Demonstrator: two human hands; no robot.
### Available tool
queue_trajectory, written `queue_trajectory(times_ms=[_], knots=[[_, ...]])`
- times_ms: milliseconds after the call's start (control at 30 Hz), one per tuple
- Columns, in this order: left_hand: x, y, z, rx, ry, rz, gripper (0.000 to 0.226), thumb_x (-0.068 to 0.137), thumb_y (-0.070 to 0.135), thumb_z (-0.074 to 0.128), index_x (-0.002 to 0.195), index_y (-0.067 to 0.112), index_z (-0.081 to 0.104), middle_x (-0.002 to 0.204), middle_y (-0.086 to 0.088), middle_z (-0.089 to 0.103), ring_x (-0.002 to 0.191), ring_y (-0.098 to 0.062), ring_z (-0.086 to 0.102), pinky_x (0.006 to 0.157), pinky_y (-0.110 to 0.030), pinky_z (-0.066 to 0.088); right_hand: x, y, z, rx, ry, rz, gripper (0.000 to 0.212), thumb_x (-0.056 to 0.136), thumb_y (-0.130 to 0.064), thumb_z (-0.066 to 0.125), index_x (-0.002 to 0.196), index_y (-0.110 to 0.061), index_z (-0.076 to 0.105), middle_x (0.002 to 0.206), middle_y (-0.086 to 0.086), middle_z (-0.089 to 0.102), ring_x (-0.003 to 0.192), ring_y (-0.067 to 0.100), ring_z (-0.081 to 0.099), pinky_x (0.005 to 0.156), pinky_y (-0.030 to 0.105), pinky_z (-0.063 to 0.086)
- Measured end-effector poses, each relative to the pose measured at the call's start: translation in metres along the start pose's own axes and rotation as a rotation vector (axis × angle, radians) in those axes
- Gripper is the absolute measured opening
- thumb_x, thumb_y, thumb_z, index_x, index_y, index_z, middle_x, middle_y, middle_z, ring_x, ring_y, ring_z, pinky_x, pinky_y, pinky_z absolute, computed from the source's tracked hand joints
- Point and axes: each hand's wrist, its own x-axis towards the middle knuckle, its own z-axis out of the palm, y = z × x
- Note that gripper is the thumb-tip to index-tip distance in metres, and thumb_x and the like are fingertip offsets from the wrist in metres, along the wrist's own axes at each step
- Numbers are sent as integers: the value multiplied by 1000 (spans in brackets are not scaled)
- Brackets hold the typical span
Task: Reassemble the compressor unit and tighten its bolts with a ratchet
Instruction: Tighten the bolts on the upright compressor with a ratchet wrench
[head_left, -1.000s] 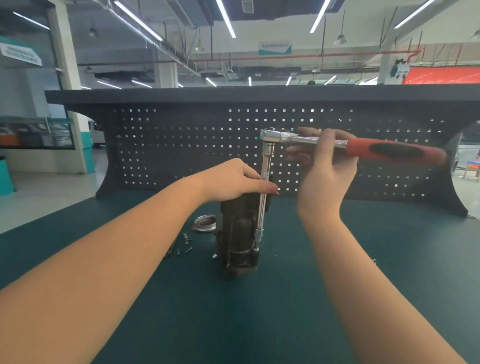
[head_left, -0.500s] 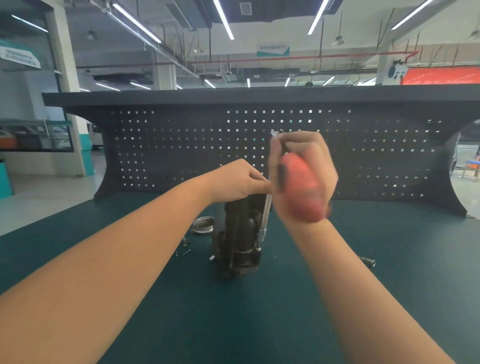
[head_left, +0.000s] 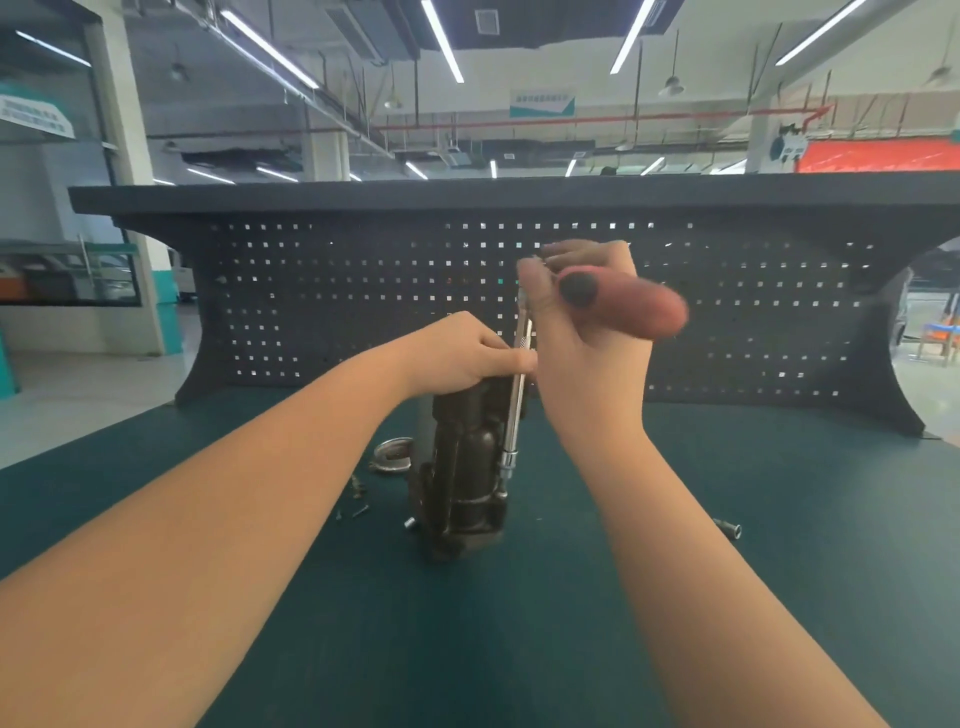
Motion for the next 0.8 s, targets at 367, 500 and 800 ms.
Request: queue_trajectory(times_ms=[367, 500, 800], knots=[[-12, -18, -6, -77, -36, 44, 29, 77, 65, 65, 78, 39, 78, 53, 0, 28, 54, -14, 28, 49, -18, 29, 10, 18, -5, 714, 303, 473, 13, 100, -11, 48, 89, -10, 54, 75, 0, 67, 57, 16, 62, 57, 25, 51], [-13, -21, -4, -95, -25, 59, 35, 79, 58, 69, 69, 26, 77, 45, 10, 23, 43, -8, 25, 39, -11, 24, 16, 19, -12, 975, 255, 687, 16, 100, -12, 49, 89, -9, 59, 79, 6, 69, 56, 15, 59, 54, 23, 49], [-13, -25, -2, -94, -32, 97, 90, 48, 76, 69, 66, -10, 49, 60, -6, 28, 65, -30, 21, 53, -28, 22, -17, -1, 11, 58, 78, -290, 14, 91, -45, 57, 93, -58, 52, 96, -29, 56, 88, 2, 61, 80, 32, 53]])
